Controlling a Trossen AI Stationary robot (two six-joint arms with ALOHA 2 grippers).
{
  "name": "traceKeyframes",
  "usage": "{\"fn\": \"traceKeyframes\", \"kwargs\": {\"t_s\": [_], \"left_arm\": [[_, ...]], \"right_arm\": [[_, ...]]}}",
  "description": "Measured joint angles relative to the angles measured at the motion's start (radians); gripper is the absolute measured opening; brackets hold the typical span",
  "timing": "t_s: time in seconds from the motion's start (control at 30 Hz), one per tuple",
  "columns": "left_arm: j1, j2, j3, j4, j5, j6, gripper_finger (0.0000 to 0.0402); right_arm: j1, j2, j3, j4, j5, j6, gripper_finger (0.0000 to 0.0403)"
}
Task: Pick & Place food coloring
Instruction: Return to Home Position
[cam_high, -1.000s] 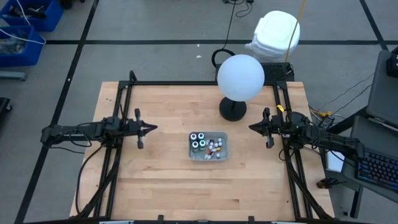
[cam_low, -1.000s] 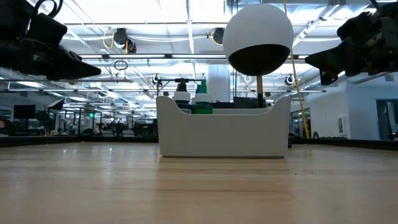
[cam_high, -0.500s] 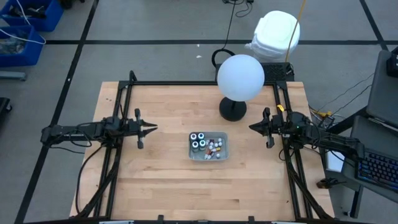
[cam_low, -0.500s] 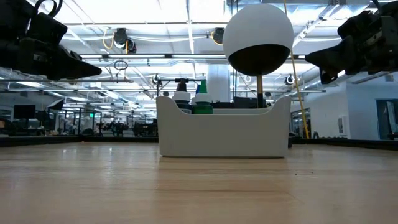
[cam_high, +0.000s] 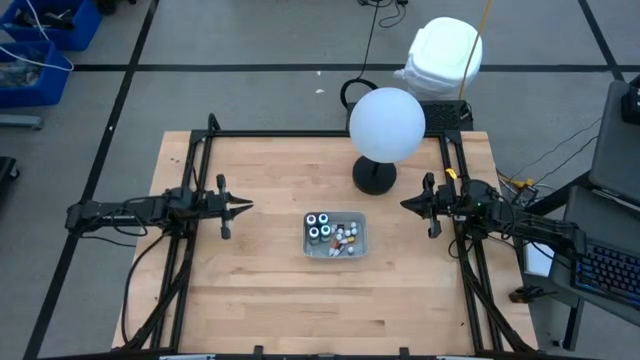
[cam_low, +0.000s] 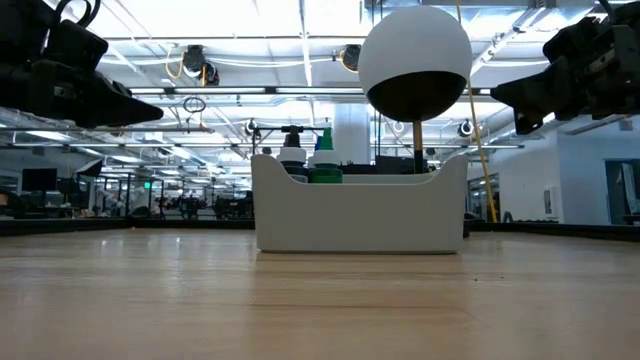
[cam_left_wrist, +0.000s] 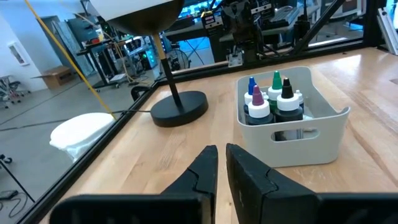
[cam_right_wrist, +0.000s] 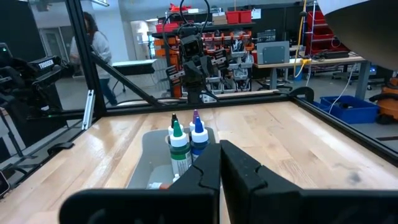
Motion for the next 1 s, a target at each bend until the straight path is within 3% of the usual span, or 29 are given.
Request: {"fn": "traceKeyframes", "kwargs": {"t_s": [1.0], "left_arm": [[0.000, 0.000, 0.001, 0.001, 0.000, 0.002, 0.0047]], "right_arm": [[0.000, 0.000, 0.000, 0.000, 0.000, 0.000, 0.0000]]}}
